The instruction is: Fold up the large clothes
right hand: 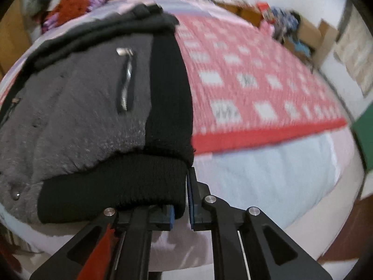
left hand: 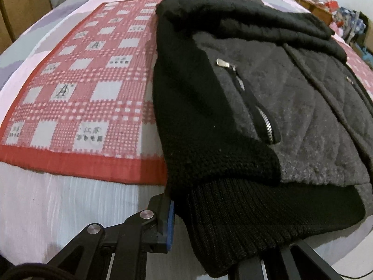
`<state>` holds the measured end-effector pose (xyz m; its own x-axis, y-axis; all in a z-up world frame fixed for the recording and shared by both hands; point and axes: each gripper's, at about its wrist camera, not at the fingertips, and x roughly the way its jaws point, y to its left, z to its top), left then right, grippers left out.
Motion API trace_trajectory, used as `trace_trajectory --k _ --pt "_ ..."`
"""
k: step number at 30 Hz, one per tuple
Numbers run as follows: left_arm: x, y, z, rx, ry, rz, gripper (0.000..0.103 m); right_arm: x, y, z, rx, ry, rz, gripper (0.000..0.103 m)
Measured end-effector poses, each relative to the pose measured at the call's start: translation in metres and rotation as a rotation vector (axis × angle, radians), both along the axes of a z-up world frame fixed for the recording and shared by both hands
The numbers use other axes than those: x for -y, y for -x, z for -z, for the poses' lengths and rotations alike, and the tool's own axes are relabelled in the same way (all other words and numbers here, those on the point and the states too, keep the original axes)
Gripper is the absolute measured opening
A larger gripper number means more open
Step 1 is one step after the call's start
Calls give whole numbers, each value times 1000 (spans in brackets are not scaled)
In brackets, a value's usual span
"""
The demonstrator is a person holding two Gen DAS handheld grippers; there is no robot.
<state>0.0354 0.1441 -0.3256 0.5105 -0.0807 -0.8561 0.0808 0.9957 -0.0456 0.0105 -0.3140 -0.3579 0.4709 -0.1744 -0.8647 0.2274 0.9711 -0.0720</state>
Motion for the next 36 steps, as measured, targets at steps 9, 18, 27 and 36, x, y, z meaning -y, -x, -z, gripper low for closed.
trace_trajectory --k 9,18,27,36 --pt "2 -2 12 -24 -5 -22 15 4 2 0 104 61 109 63" --pt "-2 0 20 -37 31 -79 15 8 -13 -7 123 46 90 17" --pt "-11 11 -18 43 97 -33 14 4 -1 -52 182 27 10 14" --pt "-23 29 -42 45 98 4 14 -3 22 -85 179 10 -53 13"
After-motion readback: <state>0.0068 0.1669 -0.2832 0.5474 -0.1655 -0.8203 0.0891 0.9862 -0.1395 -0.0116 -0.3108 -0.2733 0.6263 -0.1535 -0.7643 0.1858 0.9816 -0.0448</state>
